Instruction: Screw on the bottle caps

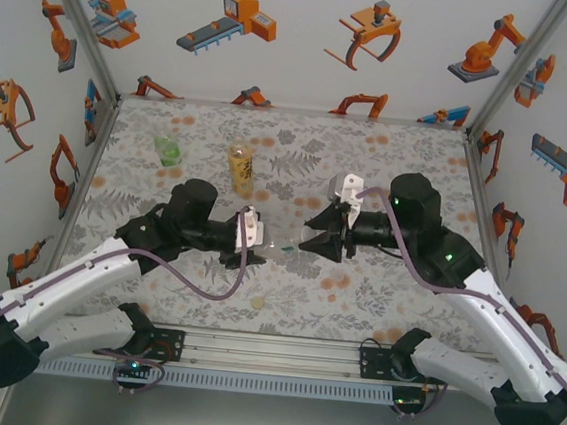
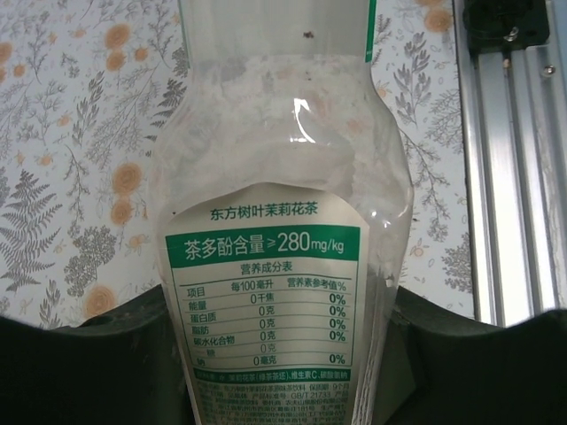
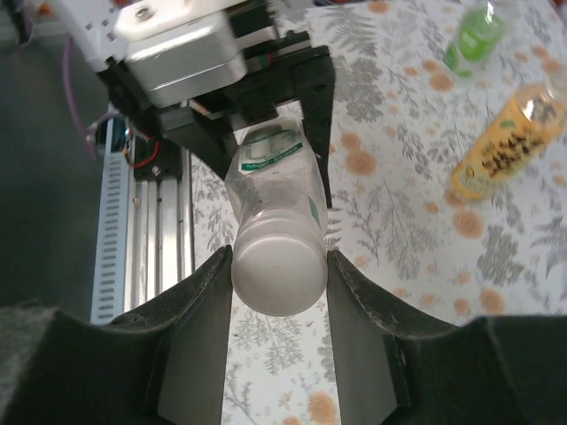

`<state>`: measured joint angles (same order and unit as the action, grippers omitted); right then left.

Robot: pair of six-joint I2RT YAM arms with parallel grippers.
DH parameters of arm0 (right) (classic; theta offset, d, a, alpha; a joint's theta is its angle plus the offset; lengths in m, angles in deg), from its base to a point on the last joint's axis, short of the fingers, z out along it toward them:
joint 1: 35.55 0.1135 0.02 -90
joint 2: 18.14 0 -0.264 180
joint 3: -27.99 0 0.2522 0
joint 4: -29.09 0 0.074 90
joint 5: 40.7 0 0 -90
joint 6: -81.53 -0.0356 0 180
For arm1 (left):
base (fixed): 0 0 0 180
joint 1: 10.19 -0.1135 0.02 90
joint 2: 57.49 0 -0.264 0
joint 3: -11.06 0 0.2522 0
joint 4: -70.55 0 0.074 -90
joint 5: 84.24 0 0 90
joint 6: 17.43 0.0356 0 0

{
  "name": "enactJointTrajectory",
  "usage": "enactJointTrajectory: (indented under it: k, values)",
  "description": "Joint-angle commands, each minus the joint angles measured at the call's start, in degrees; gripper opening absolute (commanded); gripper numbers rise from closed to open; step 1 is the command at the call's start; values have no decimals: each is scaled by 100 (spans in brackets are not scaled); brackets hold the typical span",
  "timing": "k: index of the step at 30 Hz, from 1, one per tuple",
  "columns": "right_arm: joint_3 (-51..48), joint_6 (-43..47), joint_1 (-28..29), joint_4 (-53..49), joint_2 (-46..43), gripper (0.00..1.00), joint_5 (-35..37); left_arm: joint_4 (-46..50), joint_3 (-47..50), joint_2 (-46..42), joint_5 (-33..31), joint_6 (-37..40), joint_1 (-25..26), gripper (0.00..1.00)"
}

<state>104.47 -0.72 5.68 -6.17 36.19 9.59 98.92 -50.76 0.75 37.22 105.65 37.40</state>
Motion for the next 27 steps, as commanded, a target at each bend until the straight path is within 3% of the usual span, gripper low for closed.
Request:
enactJointTrajectory:
  k: [1, 3, 8, 15, 20, 26, 27]
  values:
    - [-304, -2075, 60, 676, -96, 5, 963, -1078, -36, 264, -415, -124, 22, 0]
    - [-397, -2984, 60, 658, -174, 0, 1673, -1257, -81, 437, -642, -136, 22, 0]
    - [-407, -5053, 60, -151, -310, 0, 3048, -1742, -140, 826, -1038, -148, 22, 0]
    - [-550, -7529, 51, -850, -194, 0, 3478, -1835, -292, 1172, -1257, 38, 60, 0]
    - [-467, -7832, 51, -1098, -1, 0, 3530, -1840, -341, 1299, -1457, 78, 99, 0]
    - [-245, -7339, 51, -990, 156, 0, 3425, -1670, -338, 1276, -1341, 202, 110, 0]
    - [-188, -7088, 51, -959, 162, 15, 3426, -1647, -330, 1261, -1310, 212, 110, 0]
